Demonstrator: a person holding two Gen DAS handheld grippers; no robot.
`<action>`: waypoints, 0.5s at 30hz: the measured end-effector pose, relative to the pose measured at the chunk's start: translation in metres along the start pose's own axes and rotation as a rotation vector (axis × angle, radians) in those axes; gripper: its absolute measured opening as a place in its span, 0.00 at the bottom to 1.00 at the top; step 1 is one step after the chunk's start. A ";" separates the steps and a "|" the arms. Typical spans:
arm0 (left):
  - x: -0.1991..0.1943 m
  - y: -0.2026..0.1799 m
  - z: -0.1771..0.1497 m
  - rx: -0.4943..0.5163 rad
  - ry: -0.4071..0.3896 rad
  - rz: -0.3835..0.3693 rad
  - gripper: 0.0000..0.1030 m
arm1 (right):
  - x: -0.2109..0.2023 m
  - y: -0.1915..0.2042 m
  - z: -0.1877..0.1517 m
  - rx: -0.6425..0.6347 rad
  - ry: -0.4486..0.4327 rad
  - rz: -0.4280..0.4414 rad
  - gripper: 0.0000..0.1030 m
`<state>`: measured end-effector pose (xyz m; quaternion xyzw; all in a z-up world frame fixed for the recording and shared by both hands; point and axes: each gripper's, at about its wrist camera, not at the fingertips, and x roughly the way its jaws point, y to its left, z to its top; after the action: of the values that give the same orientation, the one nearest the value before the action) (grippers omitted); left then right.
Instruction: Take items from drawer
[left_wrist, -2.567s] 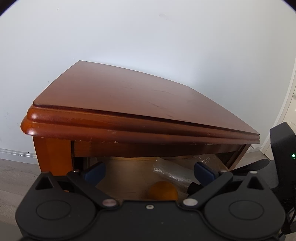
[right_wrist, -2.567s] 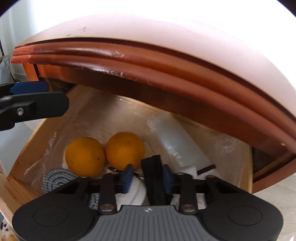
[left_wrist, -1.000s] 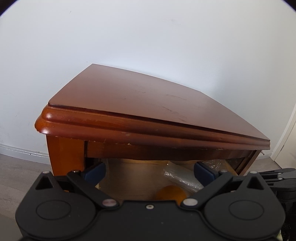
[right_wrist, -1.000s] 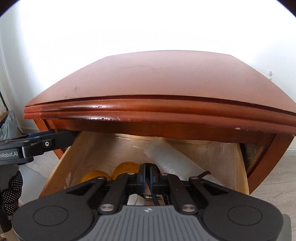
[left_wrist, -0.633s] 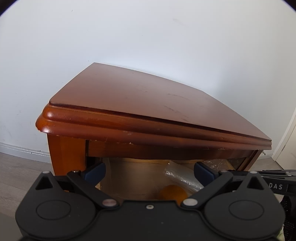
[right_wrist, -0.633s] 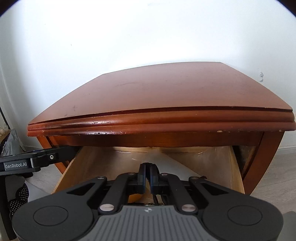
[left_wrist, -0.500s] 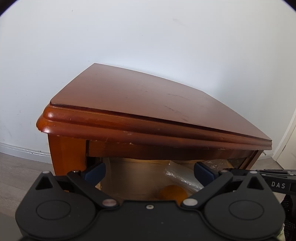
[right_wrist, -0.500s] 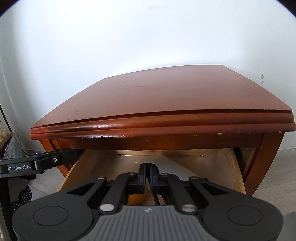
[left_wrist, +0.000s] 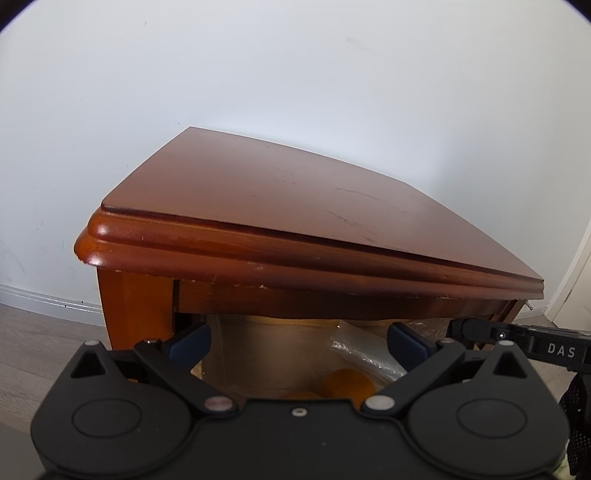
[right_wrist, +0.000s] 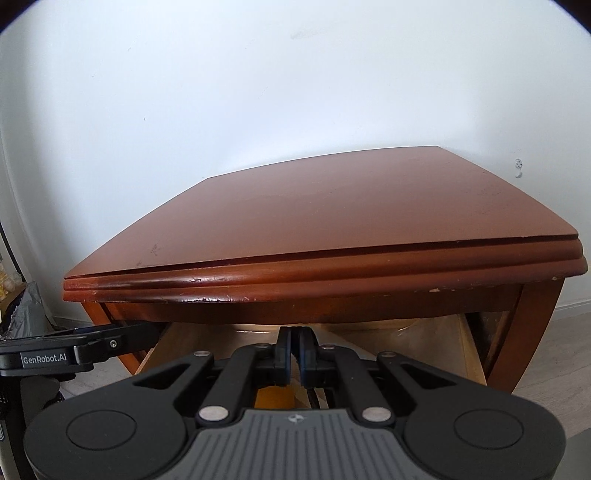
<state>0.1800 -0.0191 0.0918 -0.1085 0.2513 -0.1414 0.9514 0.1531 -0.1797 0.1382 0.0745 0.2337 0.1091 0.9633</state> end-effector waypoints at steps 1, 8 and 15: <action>0.000 0.000 0.000 0.000 0.000 0.000 1.00 | 0.000 -0.001 0.000 0.004 -0.004 -0.005 0.05; 0.001 0.001 0.001 -0.002 0.001 -0.001 1.00 | -0.004 -0.009 -0.002 0.027 -0.041 -0.064 0.05; 0.001 0.002 0.002 0.000 0.002 0.002 1.00 | -0.010 -0.011 -0.004 0.039 -0.061 -0.060 0.05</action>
<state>0.1823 -0.0172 0.0929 -0.1083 0.2523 -0.1407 0.9512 0.1441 -0.1928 0.1371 0.0892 0.2085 0.0732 0.9712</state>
